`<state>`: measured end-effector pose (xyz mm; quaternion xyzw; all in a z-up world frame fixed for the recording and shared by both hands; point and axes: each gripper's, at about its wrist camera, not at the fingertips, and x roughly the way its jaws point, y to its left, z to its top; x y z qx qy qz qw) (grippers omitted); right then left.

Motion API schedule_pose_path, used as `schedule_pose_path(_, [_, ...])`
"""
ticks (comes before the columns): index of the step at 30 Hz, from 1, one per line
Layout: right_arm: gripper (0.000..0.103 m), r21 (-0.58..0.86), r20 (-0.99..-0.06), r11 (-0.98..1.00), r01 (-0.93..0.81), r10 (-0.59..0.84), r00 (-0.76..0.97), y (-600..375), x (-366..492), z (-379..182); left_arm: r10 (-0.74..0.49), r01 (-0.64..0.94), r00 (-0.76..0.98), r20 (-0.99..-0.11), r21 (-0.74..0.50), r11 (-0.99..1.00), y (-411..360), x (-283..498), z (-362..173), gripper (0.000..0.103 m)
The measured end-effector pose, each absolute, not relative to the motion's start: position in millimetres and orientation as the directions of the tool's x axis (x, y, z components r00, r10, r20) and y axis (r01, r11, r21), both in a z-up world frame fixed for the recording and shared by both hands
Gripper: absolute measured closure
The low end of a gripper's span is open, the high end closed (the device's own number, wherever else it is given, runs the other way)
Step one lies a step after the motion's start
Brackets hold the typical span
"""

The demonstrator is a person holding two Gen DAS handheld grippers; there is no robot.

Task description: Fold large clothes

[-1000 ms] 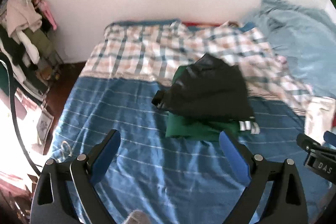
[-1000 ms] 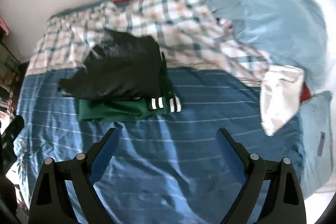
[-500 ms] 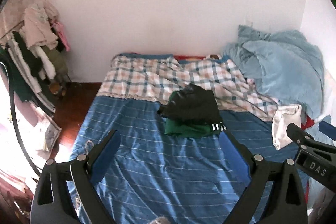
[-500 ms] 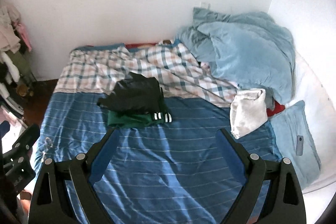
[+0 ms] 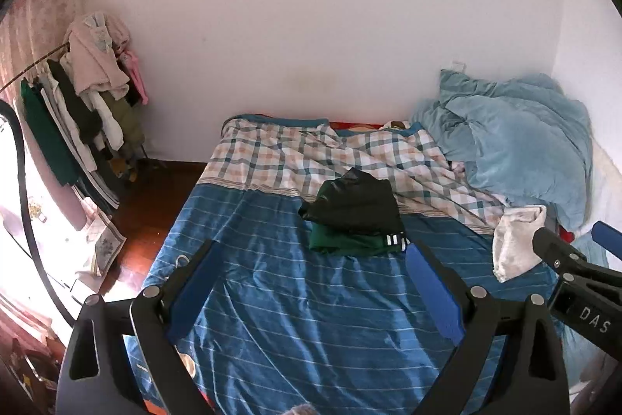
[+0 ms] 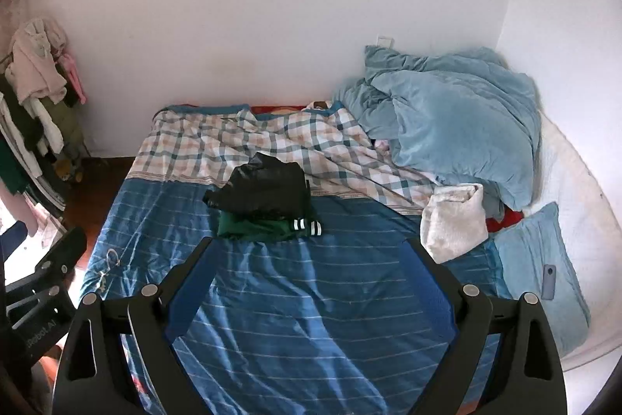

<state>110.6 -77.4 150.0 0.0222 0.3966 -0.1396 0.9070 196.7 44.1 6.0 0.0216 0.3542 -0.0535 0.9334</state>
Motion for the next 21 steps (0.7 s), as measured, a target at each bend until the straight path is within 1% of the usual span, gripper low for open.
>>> schedule_pose_path(4, [0.006, -0.079, -0.722, 0.959, 0.273, -0.243, 0.647, -83.2, 103.7, 154.0, -0.077, 0.107, 0.748, -0.66, 0.005, 0.994, 41.6, 189.5, 11.9, 0.007])
schedule_pose_path(12, [0.006, -0.067, -0.737, 0.967, 0.245, -0.214, 0.642, -89.3, 102.2, 169.9, -0.072, 0.11, 0.715, -0.696, 0.01, 0.994, 40.7, 189.2, 21.3, 0.007])
schedule_pose_path(21, [0.005, -0.064, -0.725, 0.967, 0.247, -0.215, 0.655, -97.2, 100.4, 182.2, -0.076, 0.106, 0.714, -0.696, 0.0, 0.994, 40.6, 184.5, 27.8, 0.006])
